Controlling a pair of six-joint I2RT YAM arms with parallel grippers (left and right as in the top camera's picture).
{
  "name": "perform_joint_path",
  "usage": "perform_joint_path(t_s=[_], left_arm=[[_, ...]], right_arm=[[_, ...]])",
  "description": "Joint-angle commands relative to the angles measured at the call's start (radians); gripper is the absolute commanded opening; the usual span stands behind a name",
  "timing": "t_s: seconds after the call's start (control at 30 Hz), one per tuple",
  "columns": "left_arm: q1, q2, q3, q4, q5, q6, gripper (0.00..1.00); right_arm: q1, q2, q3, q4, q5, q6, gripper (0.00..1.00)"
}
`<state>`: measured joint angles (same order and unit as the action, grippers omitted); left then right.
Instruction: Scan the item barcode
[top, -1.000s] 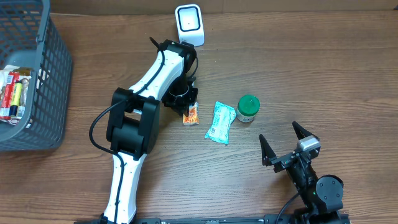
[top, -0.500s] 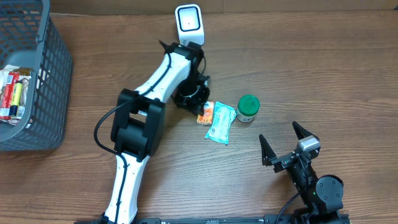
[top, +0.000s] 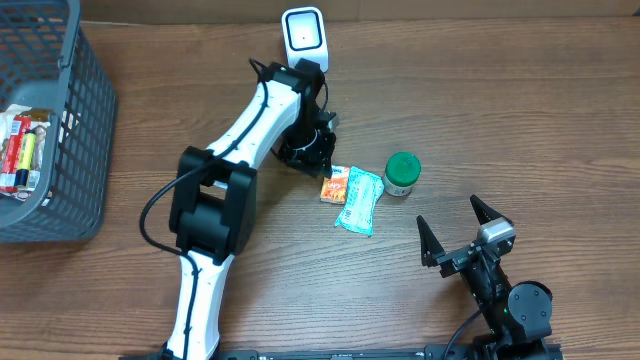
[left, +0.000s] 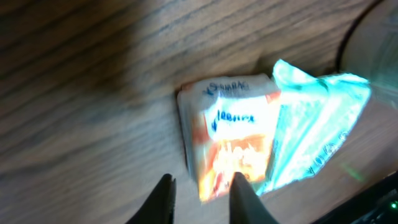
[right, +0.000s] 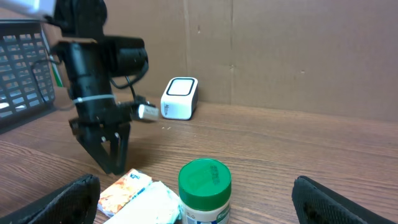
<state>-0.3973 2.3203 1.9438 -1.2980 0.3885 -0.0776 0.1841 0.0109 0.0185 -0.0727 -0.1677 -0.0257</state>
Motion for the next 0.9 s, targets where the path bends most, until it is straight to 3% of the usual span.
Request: perform_joint_path(t_s=[0.0,0.1,0.87], left_arm=[[-0.008,-0.025,0.013,-0.014,-0.034,-0.005,0.08],[-0.011,-0.016,0.01,-0.016,-0.036,-0.005,0.04],[-0.02,0.01,-0.06,0.02,-0.004,-0.004,0.04]], right_arm=[[-0.001,-0.007,-0.01,0.003,0.006,0.004,1.0],[-0.001,-0.007,-0.01,0.003,0.006,0.004,1.0],[-0.001,-0.007,-0.01,0.003,0.006,0.004,1.0]])
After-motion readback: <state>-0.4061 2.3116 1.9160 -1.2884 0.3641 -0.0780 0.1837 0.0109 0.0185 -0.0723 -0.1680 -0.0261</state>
